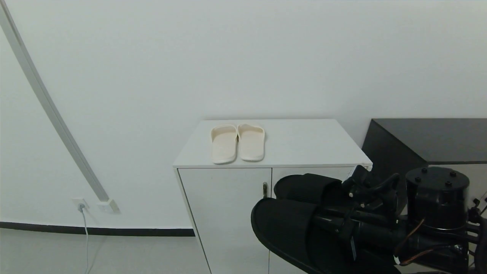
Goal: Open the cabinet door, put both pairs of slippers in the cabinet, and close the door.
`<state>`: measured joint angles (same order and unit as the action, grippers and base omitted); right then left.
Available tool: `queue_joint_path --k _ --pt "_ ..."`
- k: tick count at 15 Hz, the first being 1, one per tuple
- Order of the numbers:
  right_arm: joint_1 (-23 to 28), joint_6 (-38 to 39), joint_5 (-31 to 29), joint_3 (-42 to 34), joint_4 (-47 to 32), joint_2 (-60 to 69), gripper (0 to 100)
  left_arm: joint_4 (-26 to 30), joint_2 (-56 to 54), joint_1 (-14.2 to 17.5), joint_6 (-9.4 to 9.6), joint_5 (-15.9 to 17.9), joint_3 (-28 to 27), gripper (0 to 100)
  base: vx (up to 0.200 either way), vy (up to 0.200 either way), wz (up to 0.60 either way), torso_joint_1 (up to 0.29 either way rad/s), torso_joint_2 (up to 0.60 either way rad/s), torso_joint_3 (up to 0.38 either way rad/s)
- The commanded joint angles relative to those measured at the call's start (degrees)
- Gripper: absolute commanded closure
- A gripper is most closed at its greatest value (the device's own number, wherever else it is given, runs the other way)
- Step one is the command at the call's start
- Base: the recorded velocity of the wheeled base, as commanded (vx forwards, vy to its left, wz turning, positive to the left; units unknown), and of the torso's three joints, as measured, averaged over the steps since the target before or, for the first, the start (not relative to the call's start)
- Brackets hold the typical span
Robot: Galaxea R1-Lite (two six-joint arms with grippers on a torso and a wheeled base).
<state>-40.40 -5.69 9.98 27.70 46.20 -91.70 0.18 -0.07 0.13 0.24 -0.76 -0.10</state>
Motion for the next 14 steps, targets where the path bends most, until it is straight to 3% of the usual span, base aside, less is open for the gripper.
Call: queue_joint_path --k 1,14 --pt "-0.2 0.0 0.0 0.0 0.0 -0.1 100 0.0 0.1 0.0 0.02 0.0 0.0 100 0.0 0.0 0.0 -0.227 0.56 0.315" --pt "-0.6 0.0 -0.1 -0.4 0.0 -0.4 100 0.0 0.1 0.0 0.02 0.0 0.0 100 0.0 0.0 0.0 -0.197 0.52 0.324"
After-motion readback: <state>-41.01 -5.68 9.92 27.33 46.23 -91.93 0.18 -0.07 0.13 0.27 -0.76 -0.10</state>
